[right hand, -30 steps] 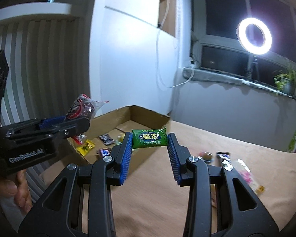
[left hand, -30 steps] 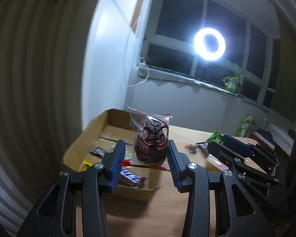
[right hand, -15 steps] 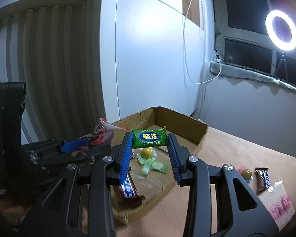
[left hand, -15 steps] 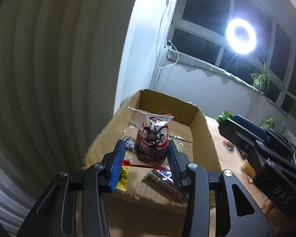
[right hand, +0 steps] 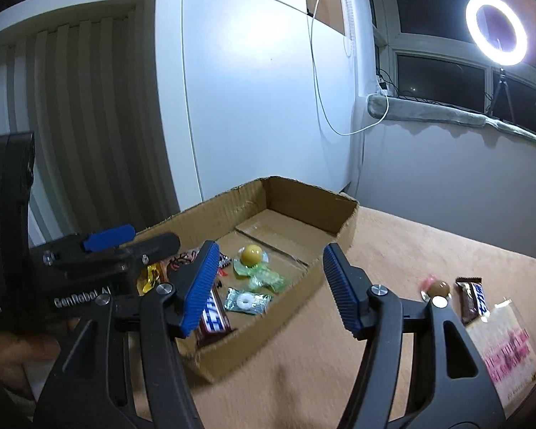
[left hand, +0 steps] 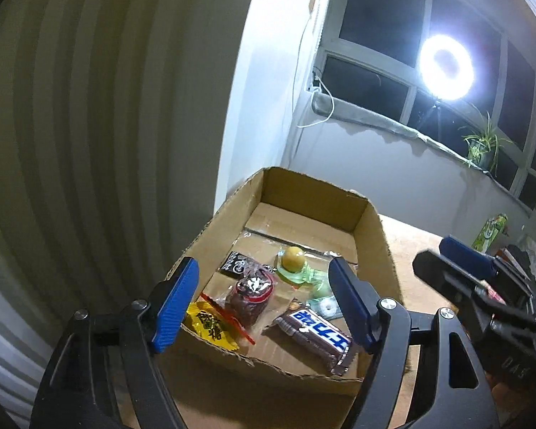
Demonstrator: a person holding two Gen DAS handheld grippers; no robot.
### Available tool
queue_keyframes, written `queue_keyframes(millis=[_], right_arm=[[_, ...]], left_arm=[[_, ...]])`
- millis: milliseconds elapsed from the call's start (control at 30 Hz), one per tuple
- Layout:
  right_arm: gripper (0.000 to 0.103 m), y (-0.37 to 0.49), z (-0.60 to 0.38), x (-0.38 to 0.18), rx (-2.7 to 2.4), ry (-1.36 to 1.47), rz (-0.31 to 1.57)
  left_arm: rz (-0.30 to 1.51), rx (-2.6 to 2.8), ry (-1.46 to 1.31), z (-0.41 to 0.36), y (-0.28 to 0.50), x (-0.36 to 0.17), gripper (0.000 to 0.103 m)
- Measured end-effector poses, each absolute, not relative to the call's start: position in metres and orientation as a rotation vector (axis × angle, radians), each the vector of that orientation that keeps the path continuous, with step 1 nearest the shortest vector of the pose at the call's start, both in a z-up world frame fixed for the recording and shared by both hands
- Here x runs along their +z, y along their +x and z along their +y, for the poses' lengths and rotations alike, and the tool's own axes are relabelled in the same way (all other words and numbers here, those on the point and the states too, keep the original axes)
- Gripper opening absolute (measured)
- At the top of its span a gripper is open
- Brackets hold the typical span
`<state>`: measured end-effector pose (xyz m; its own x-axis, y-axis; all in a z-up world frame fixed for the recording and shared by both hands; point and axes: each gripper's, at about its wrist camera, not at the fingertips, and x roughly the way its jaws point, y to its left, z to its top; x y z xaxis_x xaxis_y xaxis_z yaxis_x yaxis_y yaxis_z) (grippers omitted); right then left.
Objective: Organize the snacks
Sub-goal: 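Move both grippers back to the bread bag on the table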
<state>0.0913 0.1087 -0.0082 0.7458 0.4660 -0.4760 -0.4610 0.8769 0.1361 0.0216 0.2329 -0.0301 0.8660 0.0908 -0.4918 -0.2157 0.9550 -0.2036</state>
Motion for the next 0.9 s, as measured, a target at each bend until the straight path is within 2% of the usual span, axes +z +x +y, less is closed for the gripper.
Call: queue_keyframes(millis=[333,400,467,900], right_arm=[[0.064,0.059,0.068,-0.003,0.465,0.039,0.507],[0.071,0.056,0.060,-0.003,0.454,0.047,0.507],[0.074,0.051,0.049,-0.003,0.439,0.060,0.504],[0.077,0.033,-0.034,-0.011,0.287,0.132,0.520]], left_arm=[[0.472,0.118,-0.192,0.196,0.006,-0.009,0.077],[0.470,0.100,-0.181,0.188,0.004,-0.006,0.078],[0.469,0.086,-0.166,0.180,0.000,-0.005,0.078],[0.536,-0.071,-0.114,0.110,0.011,-0.011,0.080]])
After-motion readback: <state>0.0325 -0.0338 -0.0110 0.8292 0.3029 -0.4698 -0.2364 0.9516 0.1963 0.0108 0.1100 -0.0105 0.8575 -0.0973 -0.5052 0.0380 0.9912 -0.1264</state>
